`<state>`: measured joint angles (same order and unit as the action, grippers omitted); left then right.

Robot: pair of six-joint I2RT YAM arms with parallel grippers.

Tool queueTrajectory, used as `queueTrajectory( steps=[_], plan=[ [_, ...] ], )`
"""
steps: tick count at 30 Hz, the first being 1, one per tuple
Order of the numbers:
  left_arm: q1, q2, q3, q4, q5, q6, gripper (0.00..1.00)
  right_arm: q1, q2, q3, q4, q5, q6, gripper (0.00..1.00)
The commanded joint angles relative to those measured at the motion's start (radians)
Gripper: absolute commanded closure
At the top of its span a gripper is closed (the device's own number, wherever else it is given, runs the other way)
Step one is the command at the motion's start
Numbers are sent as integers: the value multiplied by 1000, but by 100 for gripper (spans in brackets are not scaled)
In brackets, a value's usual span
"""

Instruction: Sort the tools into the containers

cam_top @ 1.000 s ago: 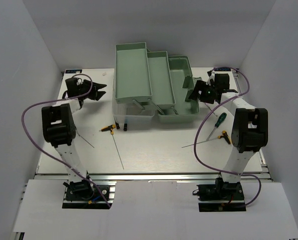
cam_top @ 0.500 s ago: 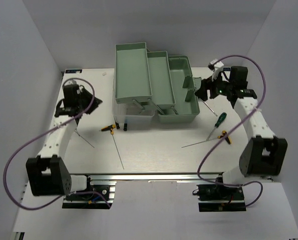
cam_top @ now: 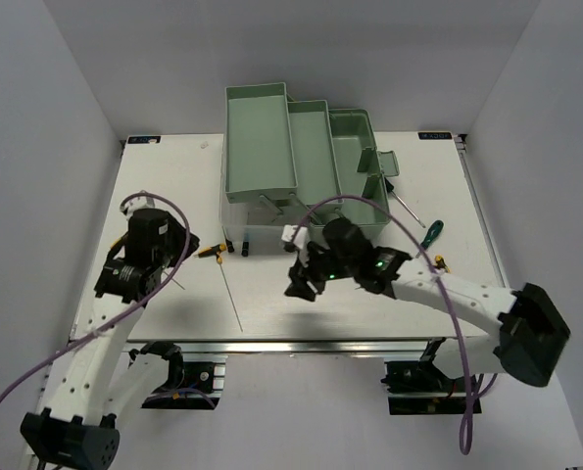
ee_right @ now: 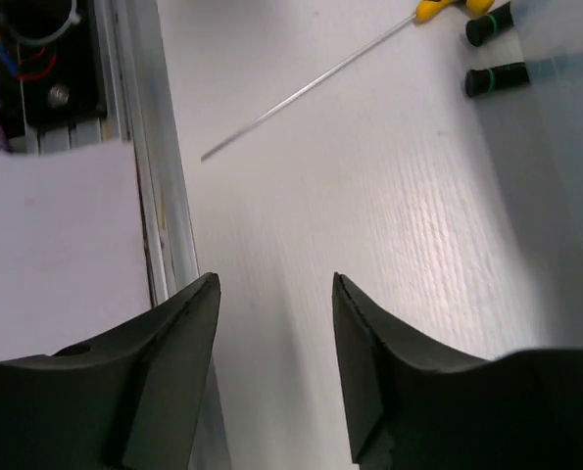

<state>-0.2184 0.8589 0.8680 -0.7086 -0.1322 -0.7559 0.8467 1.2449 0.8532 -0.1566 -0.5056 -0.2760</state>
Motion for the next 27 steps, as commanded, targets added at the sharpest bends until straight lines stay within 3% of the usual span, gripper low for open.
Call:
queueTrajectory(
  steps=[1, 3, 7, 13, 20, 23, 27],
  plan=[
    [-3, -90, 66, -141, -104, 16, 55, 127, 98, 45, 266, 370, 415, 44],
    [-2, -129, 65, -170, -116, 41, 50, 167, 229, 158, 195, 416, 559, 38],
    [-2, -241, 2, -164, -101, 53, 48, 175, 419, 315, 120, 499, 748, 38],
    [-2, -379, 6, -212, -86, 38, 48, 250, 562, 461, 213, 726, 738, 42],
    [-3, -498, 32, -320, -116, 52, 47, 281, 698, 514, 195, 768, 802, 46],
    [-2, -524, 31, -342, -118, 66, 46, 310, 722, 509, 259, 802, 727, 47],
    [-2, -564, -29, -298, -66, 75, 46, 354, 674, 425, 393, 834, 453, 51]
  ],
)
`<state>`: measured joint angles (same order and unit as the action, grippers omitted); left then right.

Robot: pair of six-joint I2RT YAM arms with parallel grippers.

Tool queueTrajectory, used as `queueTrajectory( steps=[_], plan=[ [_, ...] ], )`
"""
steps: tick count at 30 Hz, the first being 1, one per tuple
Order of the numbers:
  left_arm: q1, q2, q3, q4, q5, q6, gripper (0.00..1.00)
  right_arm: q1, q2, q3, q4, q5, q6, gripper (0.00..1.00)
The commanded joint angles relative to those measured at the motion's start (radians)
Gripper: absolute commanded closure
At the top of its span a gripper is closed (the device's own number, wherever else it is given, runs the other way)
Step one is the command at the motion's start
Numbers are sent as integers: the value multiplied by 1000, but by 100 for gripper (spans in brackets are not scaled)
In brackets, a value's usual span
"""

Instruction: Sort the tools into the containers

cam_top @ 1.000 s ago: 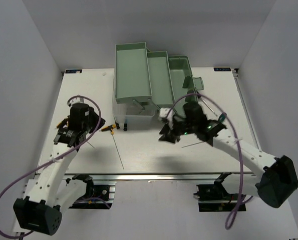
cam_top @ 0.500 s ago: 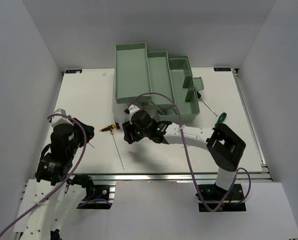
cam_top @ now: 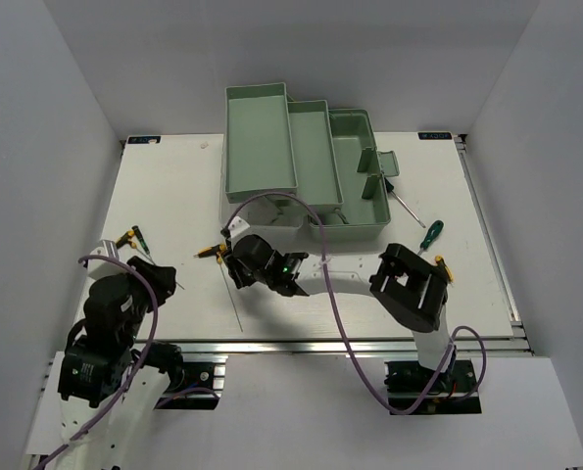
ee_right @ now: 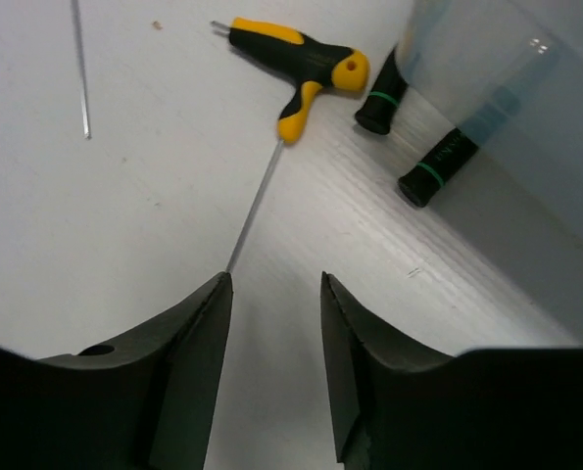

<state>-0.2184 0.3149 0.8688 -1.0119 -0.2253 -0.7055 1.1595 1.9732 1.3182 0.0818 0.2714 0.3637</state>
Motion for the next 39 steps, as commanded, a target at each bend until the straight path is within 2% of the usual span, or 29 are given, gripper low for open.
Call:
queueTrajectory(
  steps=[1, 3, 4, 5, 6, 8, 9, 10, 11, 14, 16, 18, 19, 20, 22, 28, 29, 39],
  plan=[
    [-2, -26, -49, 28, 49, 27, 48, 42, -72, -66, 162, 37, -221, 54],
    [-2, -39, -121, 110, 107, 35, 50, 42, -161, -162, 165, -51, -316, 79],
    [-4, -39, -148, 171, 127, 31, 53, 42, -203, -212, 180, -76, -407, 97],
    [-3, -28, -189, 203, 144, 29, 56, 40, -305, -268, 200, -92, -446, 100],
    [-4, -14, -206, 235, 179, 24, 59, 36, -360, -392, 217, -115, -478, 100],
    [-2, 22, -244, 326, 216, 5, 69, -50, -549, -488, 251, -254, -493, 100],
    [-2, 77, -257, 352, 260, -3, 70, -94, -594, -513, 228, -478, -482, 87],
    [-2, 107, -267, 396, 273, -23, 70, -142, -650, -525, 158, -526, -467, 63],
    [-2, 137, -281, 420, 276, -35, 71, -149, -669, -516, 104, -508, -468, 35],
    [-4, 233, -347, 539, 273, -64, 64, -193, -749, -514, 4, -526, -479, 14],
    [-4, 305, -385, 641, 261, -80, 57, -224, -789, -519, -16, -520, -479, 13],
    [-4, 370, -404, 697, 248, -91, 53, -257, -798, -510, -51, -520, -419, 25],
    [-6, 448, -424, 763, 253, -104, 52, -309, -812, -511, -53, -529, -387, 37],
    [-6, 488, -430, 800, 256, -104, 52, -334, -823, -531, -37, -550, -362, 56],
    [-13, 605, -436, 895, 261, -117, 51, -378, -855, -539, -27, -557, -324, 66],
    [-87, 837, -344, 1035, 166, -101, 50, -445, -910, -560, -47, -558, -290, 66],
    [-107, 915, -323, 1058, 138, -101, 50, -470, -916, -566, -45, -573, -281, 66],
    [-144, 1084, -231, 1032, 14, -117, 52, -569, -906, -567, 12, -606, -230, 66]
  ],
)
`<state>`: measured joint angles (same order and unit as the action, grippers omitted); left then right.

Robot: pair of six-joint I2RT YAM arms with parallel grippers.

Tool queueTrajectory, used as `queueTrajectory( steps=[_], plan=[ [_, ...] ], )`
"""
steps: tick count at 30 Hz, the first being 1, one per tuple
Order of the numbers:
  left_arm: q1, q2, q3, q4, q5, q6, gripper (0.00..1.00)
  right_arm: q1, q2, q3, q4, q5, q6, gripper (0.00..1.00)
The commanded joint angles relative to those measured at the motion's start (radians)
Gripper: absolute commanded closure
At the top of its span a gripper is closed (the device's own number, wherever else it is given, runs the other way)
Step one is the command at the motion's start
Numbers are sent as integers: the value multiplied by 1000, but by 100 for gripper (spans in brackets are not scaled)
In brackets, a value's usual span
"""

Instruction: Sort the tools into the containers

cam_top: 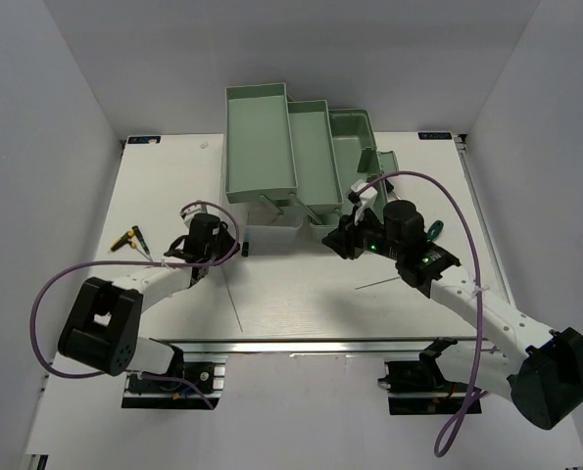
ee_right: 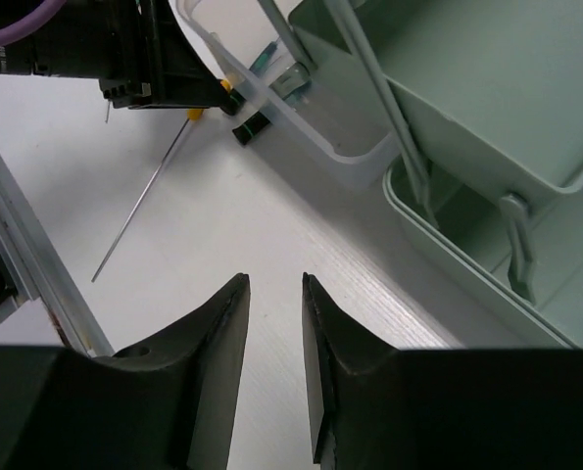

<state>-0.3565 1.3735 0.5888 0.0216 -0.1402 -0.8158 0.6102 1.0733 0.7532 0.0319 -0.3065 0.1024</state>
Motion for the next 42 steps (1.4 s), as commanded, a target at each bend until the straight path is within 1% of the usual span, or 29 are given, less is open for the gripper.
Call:
queueTrajectory(
  steps=[1, 6, 10, 14, 19, 20, 28, 31, 32, 36, 39, 41, 42],
  plan=[
    [-6, 38, 57, -8, -75, -3, 52, -23, -6, 0, 62, -28, 31, 66],
    [-6, 78, 77, -15, -108, 0, 52, -43, -10, 0, 59, -32, 37, 66],
    [-7, 87, 83, -69, -130, 3, 52, -50, -9, 0, 59, -34, 45, 66],
    [-7, 102, 69, -35, -125, 21, 52, -55, -4, 1, 62, -36, 45, 66],
    [-7, 179, 112, -26, -116, 32, 51, -59, -3, 3, 60, -39, 45, 67],
    [-7, 190, 118, 6, -118, 33, 51, -61, -3, 2, 62, -39, 45, 67],
    [-7, 256, 170, -5, -150, 49, 52, -70, -6, -3, 60, -39, 51, 68],
    [-7, 268, 178, -15, -153, 49, 55, -72, -4, -2, 65, -39, 52, 68],
    [-7, 268, 180, -44, -153, 47, 60, -72, -4, 0, 63, -37, 51, 68],
    [-7, 250, 158, -97, -168, 33, 71, -76, -1, 5, 66, -36, 51, 68],
    [-7, 204, 123, -130, -174, 21, 76, -78, 1, 9, 68, -39, 49, 68],
    [-7, 147, 105, -155, -165, 6, 78, -79, -1, 14, 68, -45, 45, 68],
    [-7, 124, 89, -163, -159, 4, 80, -79, -1, 17, 65, -51, 39, 67]
  ],
)
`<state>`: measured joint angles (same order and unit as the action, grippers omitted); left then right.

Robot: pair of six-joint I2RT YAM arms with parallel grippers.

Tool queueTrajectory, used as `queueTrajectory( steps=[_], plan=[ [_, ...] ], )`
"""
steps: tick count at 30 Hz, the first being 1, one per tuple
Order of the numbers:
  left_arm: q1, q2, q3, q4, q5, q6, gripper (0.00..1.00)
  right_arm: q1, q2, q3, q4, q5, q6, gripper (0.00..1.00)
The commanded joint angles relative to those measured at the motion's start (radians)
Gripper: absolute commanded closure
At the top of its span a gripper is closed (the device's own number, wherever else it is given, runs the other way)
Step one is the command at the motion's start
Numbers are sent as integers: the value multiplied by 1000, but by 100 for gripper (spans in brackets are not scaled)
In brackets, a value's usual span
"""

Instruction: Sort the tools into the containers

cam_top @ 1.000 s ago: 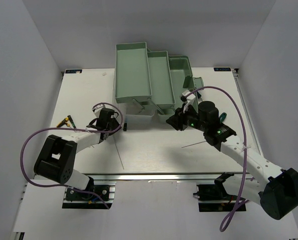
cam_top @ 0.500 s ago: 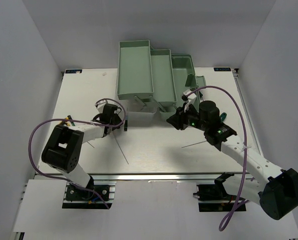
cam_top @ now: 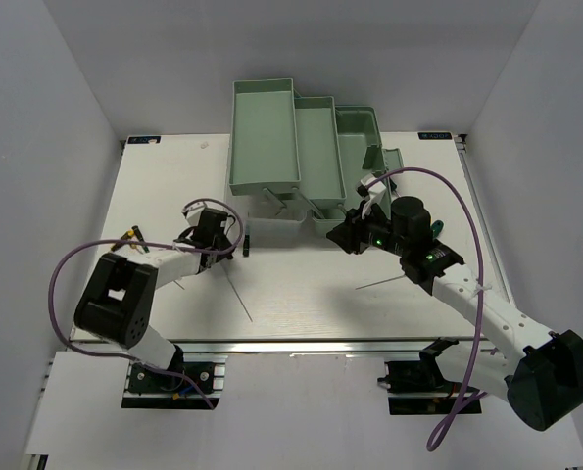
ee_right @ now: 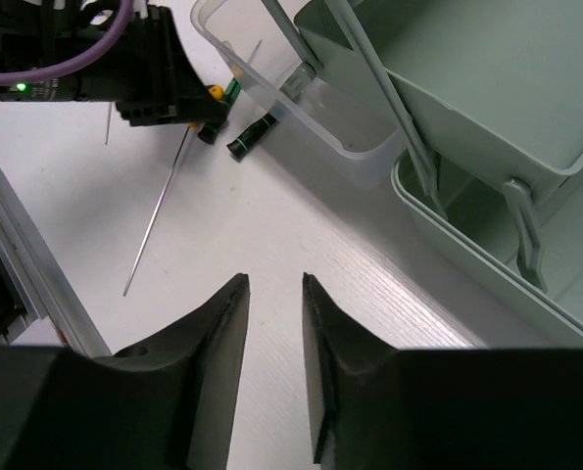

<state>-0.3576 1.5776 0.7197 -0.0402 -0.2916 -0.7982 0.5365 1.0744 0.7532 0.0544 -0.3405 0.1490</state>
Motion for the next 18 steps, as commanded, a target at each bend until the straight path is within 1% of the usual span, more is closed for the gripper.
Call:
queueTrajectory(
  steps=[1, 2, 5, 8, 10, 12, 13, 15, 18],
  plan=[
    [-6, -135, -49, -116, 6, -18, 81, -7, -4, 23, 39, -20, -11, 65],
    [-6, -166, -52, -127, 9, -21, 81, -7, -5, 24, 39, -26, -15, 60],
    [-6, -289, -55, -167, 23, -24, 84, -9, -10, 37, 36, -35, -26, 54],
    [-6, -387, -45, -182, 29, -16, 85, -10, -7, 44, 39, -38, -28, 54],
    [-6, -421, -25, -199, 31, -15, 85, -10, -5, 47, 47, -38, -26, 54],
    [-6, -461, -3, -230, 25, -29, 85, -10, -5, 52, 47, -38, -26, 54],
    [-6, -476, 26, -274, 19, -42, 85, -10, -5, 52, 48, -38, -29, 54],
    [-6, -542, 58, -343, -13, -62, 86, -12, -8, 55, 47, -38, -34, 54],
    [-6, -646, 115, -383, -72, -65, 87, -12, -14, 52, 45, -38, -45, 54]
  ],
)
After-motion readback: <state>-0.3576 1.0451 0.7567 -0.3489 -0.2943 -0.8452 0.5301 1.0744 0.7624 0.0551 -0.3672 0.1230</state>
